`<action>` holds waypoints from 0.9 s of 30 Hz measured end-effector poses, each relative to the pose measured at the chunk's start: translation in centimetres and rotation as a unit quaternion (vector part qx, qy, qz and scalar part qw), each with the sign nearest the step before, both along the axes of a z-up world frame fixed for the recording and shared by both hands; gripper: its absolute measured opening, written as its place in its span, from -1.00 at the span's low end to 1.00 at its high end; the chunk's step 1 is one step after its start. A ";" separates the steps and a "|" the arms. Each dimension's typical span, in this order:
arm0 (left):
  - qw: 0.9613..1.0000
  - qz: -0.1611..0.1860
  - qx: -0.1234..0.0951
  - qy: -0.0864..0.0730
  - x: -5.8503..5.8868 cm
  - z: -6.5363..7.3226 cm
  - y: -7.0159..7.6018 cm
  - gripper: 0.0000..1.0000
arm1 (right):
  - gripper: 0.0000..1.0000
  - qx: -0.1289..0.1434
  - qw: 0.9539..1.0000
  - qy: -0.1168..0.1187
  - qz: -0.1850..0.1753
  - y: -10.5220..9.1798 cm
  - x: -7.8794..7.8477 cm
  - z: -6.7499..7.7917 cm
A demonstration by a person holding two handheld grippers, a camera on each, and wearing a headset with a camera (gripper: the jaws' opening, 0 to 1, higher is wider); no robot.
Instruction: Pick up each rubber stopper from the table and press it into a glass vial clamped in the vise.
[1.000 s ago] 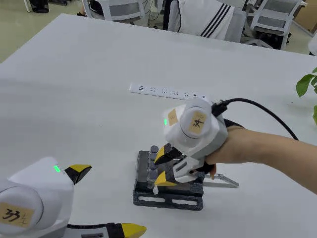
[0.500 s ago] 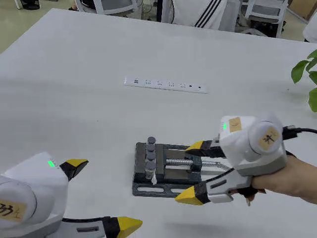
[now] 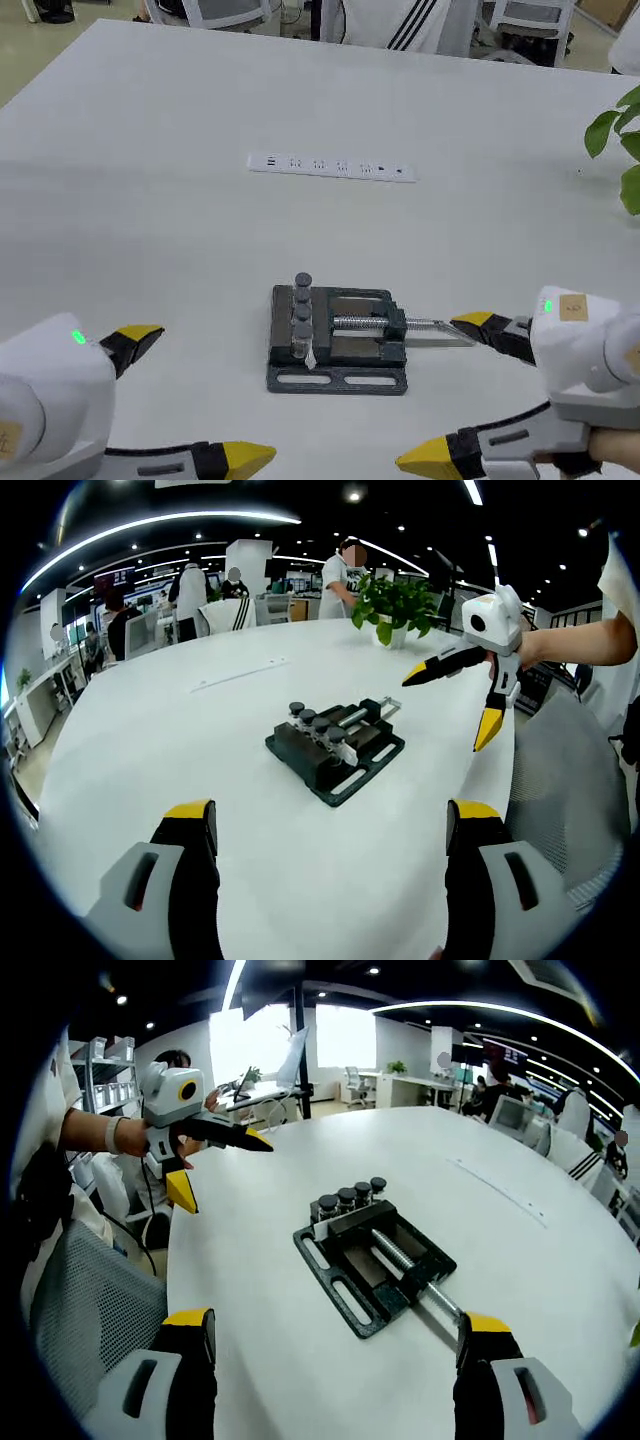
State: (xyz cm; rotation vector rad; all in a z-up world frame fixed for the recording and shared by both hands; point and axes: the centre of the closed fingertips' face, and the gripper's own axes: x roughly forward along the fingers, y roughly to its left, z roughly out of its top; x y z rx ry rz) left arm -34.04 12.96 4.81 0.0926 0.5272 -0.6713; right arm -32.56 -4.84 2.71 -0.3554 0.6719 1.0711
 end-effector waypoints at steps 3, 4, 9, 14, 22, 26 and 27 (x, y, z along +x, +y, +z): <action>1.000 -0.001 -0.010 0.003 0.3 -0.4 -0.1 0.90 | 0.98 0.004 1.000 0.011 -0.003 0.3 -0.4 -0.3; 1.000 0.004 -0.012 0.005 0.5 -0.6 0.0 0.91 | 0.98 0.002 1.000 0.009 -0.006 0.4 -0.3 -0.3; 1.000 0.006 -0.013 -0.005 1.0 -0.3 -0.1 0.98 | 0.98 0.026 0.999 0.008 -0.029 0.6 0.3 0.6; 1.000 0.009 -0.021 -0.011 1.2 0.2 -0.2 0.98 | 0.98 0.020 0.999 0.000 -0.038 0.0 0.2 0.6; 1.000 0.014 -0.020 -0.004 1.1 0.1 0.1 0.98 | 0.98 0.018 0.998 -0.001 -0.055 -1.0 -0.2 0.5; 1.000 0.011 -0.017 -0.003 1.0 0.0 -0.1 0.98 | 0.98 0.020 0.998 0.003 -0.065 -1.5 -0.4 0.3; 1.000 0.010 -0.019 -0.003 0.9 0.2 -0.3 0.98 | 0.98 0.020 0.998 0.003 -0.066 -1.4 -0.6 0.3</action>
